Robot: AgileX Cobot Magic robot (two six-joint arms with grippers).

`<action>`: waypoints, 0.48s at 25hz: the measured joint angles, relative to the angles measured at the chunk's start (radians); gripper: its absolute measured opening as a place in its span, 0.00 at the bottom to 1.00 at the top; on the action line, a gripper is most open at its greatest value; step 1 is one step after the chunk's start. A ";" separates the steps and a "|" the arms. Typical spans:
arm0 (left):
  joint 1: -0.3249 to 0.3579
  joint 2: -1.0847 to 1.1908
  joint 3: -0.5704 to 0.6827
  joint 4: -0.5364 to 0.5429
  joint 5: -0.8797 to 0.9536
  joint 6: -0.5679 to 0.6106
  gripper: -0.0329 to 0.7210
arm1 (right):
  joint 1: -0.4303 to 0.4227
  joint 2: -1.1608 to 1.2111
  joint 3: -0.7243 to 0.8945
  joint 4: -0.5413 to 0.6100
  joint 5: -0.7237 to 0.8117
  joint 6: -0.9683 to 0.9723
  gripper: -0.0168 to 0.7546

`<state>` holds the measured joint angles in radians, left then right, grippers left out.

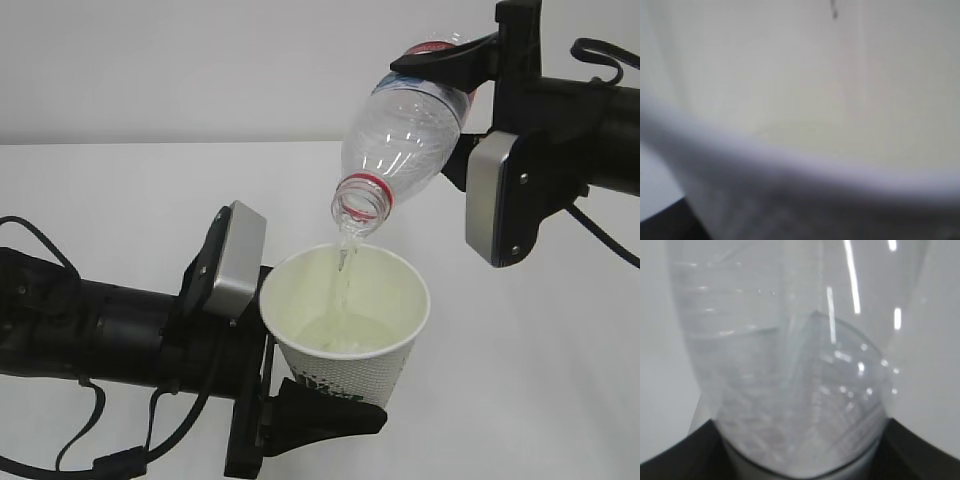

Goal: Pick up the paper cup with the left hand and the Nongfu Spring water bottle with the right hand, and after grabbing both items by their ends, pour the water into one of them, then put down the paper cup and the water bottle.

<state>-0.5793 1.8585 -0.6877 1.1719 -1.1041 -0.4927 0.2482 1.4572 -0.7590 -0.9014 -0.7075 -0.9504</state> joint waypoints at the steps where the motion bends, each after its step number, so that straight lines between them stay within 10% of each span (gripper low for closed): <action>1: 0.000 0.000 0.000 0.000 0.000 0.000 0.74 | 0.000 0.000 0.000 0.000 0.000 0.000 0.64; 12: 0.000 0.000 0.000 0.000 0.004 0.000 0.74 | 0.000 0.000 0.000 0.004 0.000 0.000 0.64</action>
<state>-0.5793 1.8585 -0.6877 1.1719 -1.1003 -0.4927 0.2482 1.4572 -0.7590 -0.8977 -0.7075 -0.9504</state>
